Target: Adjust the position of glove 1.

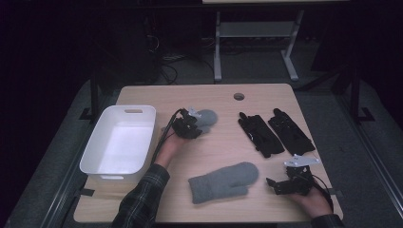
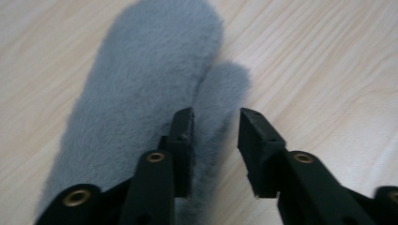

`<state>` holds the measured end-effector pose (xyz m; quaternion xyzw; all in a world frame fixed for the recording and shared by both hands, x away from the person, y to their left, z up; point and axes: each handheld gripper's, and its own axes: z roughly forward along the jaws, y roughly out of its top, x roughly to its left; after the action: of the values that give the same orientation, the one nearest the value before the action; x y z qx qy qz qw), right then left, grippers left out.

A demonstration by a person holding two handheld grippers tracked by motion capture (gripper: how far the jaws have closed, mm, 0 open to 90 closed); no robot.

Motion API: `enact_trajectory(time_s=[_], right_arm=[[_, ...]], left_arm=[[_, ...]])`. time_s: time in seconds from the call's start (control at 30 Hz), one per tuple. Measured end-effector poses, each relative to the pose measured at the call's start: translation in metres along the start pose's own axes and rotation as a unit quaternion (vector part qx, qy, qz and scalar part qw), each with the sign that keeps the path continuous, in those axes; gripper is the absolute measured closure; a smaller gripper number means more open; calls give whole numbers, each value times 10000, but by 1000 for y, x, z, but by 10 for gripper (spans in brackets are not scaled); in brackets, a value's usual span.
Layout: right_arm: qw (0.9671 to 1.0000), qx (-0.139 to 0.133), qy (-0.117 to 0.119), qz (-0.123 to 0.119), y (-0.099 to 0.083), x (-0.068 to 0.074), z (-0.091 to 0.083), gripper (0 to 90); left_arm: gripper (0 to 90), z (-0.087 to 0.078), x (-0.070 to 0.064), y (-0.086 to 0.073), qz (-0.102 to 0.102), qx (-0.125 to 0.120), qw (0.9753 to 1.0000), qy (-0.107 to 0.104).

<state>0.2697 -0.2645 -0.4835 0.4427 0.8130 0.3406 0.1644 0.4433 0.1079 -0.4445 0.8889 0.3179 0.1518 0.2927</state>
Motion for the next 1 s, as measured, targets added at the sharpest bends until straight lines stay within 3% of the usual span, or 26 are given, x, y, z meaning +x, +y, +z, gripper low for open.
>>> enact_trajectory(time_s=[0.13,0.17,0.3,0.37,0.6,0.77,0.93,0.97,1.0], right_arm=[[10000,0,1,1,0,0,0,1],[10000,-1,0,0,0,0,0,1],[10000,-2,0,-2,0,0,0,1],[10000,-1,2,2,0,0,0,1],[10000,1,1,1,0,0,0,1],[10000,-1,1,-1,0,0,0,1],[10000,-3,2,2,0,0,0,1],[10000,-3,4,4,0,0,0,1],[10000,-5,4,0,0,0,0,1]], left_arm=[[864,5,1,-3,-26,42,10000,-18],[876,5,1,-3,-108,22,9999,-50],[892,3,0,-1,-126,-16,9999,-53],[894,-1,-4,2,-192,-112,9996,-197],[894,-3,-20,12,-13,-172,9986,-507],[892,5,-45,22,98,-239,9963,-815],[880,5,-54,28,197,-320,9950,-928],[856,3,-53,29,194,-367,9948,-928],[765,-1,-50,33,221,-409,9950,-880]])
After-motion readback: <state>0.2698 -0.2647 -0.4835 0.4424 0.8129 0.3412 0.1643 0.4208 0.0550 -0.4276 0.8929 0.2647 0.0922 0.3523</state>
